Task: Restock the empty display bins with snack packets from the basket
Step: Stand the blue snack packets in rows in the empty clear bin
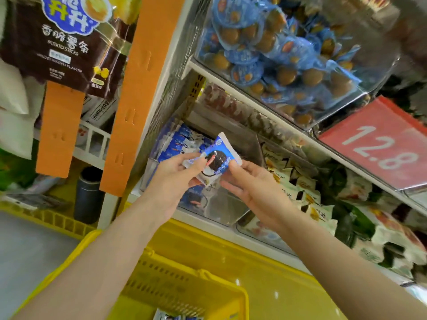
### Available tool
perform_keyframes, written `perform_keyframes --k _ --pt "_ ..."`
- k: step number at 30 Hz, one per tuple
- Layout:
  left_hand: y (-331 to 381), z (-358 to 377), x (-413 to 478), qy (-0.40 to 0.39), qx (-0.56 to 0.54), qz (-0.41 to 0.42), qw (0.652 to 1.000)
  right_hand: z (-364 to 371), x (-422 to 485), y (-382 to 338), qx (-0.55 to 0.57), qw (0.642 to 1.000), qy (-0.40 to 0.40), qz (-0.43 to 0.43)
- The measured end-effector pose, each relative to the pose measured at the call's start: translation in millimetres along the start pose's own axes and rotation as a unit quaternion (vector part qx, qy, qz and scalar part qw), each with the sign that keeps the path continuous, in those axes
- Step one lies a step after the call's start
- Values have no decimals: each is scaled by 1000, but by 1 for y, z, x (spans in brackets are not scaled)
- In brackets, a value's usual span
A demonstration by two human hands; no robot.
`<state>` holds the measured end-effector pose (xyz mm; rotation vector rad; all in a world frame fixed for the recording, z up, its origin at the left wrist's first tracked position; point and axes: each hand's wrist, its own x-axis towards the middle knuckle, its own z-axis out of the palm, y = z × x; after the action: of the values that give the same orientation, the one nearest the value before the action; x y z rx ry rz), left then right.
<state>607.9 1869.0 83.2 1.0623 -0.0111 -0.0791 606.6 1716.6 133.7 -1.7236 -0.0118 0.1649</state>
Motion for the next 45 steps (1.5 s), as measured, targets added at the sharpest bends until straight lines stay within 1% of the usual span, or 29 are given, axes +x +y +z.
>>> perform_keyframes --k 2,3,4,5,6,7,9,11,12,14,15,17,18,20,22,24,26,29,32,35,36,38,40,42,45 --pt "-3 6 -4 0 11 7 1000 6 -5 9 -35 999 13 -15" --pt "-4 9 -5 4 40 20 999 8 -6 13 -58 998 25 -28" --pt "-5 11 -5 11 90 47 995 9 -7 15 -74 996 38 -40" --pt "-5 12 -4 20 159 87 983 9 -6 14 -84 994 50 -50" --pt "-3 11 -2 25 238 131 962 7 -4 12 -98 991 60 -61" --pt "-1 8 0 29 314 171 933 3 0 10 -119 988 72 -68" --pt "4 -2 5 36 441 237 865 -8 12 0 -177 976 101 -81" --pt "7 -12 12 26 543 277 792 -21 32 -7 -263 948 154 -94" --pt "6 -16 15 9 580 280 765 -27 43 -10 -307 930 178 -95" --pt "1 -24 20 -30 624 258 737 -36 63 -13 -423 877 205 -98" --pt "-3 -28 21 -47 650 249 717 -40 73 -13 -479 848 197 -111" --pt "-10 -35 23 -66 690 265 671 -45 95 -11 -561 803 164 -116" --pt "-13 -38 24 -69 690 278 665 -46 105 -9 -594 783 153 -99" --pt "-15 -42 25 -68 676 301 669 -47 123 -4 -667 732 133 -53" --pt "-13 -47 27 -69 671 328 662 -48 137 3 -715 688 116 -36" --pt "-12 -55 29 -56 662 367 652 -49 148 10 -735 669 107 -27" --pt "-13 -62 31 -52 657 375 652 -50 159 15 -747 657 99 -13" --pt "-18 -64 33 -46 646 393 652 -53 172 18 -772 628 96 -3" --pt "-21 -64 35 -41 638 407 652 -51 182 20 -777 623 89 6" --pt "-24 -67 37 -40 634 419 649 -49 188 27 -760 648 40 17" --pt "-25 -67 38 -39 635 423 645 -49 189 32 -759 651 26 8" --pt "-27 -67 40 -36 630 436 641 -50 190 39 -761 648 25 -15" --pt "-27 -67 41 -35 627 445 639 -49 191 43 -754 655 39 -15" --pt "-27 -68 41 -36 624 448 639 -49 192 42 -760 647 50 -1" --pt "-27 -69 40 -39 622 442 645 -47 192 40 -779 623 66 7"
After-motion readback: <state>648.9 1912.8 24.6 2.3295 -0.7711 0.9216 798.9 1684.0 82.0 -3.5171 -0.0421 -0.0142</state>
